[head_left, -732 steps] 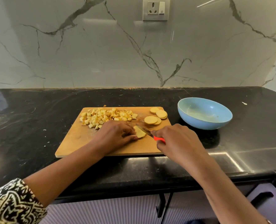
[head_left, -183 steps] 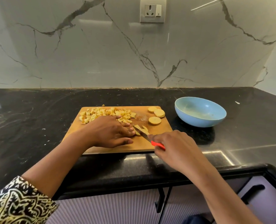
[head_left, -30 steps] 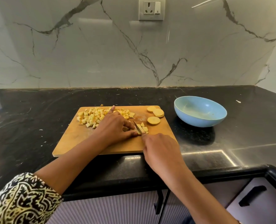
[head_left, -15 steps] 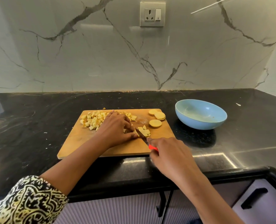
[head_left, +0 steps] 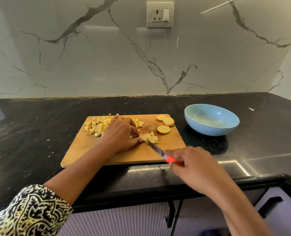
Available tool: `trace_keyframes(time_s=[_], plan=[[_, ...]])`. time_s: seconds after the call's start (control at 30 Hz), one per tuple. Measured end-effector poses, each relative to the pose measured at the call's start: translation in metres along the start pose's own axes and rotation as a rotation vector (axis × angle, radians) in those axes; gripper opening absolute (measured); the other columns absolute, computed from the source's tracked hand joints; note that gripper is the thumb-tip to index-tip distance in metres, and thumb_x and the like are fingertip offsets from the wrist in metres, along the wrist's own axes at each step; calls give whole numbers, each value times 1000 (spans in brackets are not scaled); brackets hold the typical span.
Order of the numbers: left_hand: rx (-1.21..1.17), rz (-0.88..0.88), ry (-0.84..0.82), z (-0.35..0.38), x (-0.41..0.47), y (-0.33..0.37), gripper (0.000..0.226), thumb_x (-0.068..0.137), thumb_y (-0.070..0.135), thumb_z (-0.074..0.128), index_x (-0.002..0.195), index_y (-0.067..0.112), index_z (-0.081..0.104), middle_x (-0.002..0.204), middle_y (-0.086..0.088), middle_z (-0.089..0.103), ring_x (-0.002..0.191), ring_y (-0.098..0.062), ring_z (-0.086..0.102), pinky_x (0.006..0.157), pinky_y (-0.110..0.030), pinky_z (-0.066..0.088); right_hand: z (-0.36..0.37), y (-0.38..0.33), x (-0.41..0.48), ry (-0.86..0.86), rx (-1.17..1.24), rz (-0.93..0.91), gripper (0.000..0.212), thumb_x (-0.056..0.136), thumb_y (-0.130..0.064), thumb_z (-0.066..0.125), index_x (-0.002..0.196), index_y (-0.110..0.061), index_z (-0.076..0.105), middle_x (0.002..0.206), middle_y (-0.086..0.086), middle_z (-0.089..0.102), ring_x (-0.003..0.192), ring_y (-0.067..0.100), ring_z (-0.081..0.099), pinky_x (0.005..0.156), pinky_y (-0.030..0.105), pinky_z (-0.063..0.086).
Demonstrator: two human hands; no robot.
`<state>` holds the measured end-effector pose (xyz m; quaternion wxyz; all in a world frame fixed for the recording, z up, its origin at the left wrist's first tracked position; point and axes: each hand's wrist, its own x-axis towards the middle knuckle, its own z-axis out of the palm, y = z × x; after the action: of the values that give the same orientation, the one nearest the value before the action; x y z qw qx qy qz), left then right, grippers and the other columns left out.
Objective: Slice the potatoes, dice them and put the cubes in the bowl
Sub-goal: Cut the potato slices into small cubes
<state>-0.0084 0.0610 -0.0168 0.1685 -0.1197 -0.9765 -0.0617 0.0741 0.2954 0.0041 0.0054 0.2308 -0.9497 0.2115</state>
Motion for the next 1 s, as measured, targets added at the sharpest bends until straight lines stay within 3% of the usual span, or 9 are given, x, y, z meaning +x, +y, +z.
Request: trace_keyframes(time_s=[0.13,0.2,0.3,0.4,0.53,0.67,0.8,0.9,1.0], plan=[[-74,70,58,0,-2,1,37,89,44,59,123,28,61,127,6,54,120,-10,43,111,-33,29,-2,25,23,285,196,59,36,94,-31,57,129,-37,57,59,-8,58,41,2,43,42,15,30],[-157,159,11,-1,-3,9,45,90,46,56,131,30,53,134,6,49,123,-9,41,106,-27,33,6,33,40,382,288,96,35,94,-32,57,129,-35,58,56,-9,58,42,3,43,43,17,33],[-141,278,-134,4,3,26,48,91,53,49,134,32,49,141,9,45,129,-8,39,108,-29,31,18,38,61,433,462,145,35,94,-35,58,129,-34,59,46,-11,48,42,5,41,47,32,49],[-142,315,-130,6,15,28,31,94,42,52,121,30,61,132,9,55,121,-7,47,109,-32,34,26,40,67,444,455,146,36,93,-36,58,129,-36,58,51,-9,48,49,8,44,56,44,56],[-12,331,-110,2,30,15,23,94,39,53,111,28,64,113,10,66,107,-5,57,117,-36,16,27,45,66,446,409,136,37,93,-33,59,130,-34,58,51,-9,46,48,7,41,58,40,54],[58,280,-36,-3,37,-8,18,91,36,58,102,25,66,102,5,69,98,-9,60,117,-36,0,29,47,67,442,398,140,36,93,-33,58,129,-35,58,49,-10,45,46,7,41,55,37,53],[16,171,-12,-10,36,-36,15,88,32,62,101,27,67,108,6,68,104,-11,59,117,-41,-1,26,44,72,418,354,125,36,93,-33,57,129,-35,58,60,-10,56,52,10,50,57,32,48],[-114,110,-43,-13,31,-44,17,88,27,63,104,27,68,115,7,66,113,-11,56,117,-41,-1,23,45,76,402,350,133,37,93,-32,58,130,-33,57,65,-11,59,51,7,50,52,21,42],[-272,146,-50,-14,24,-44,19,87,32,64,106,30,67,117,13,63,114,-8,54,118,-40,9,23,45,76,400,360,145,37,94,-32,57,130,-33,57,63,-12,58,47,-1,51,45,12,36]])
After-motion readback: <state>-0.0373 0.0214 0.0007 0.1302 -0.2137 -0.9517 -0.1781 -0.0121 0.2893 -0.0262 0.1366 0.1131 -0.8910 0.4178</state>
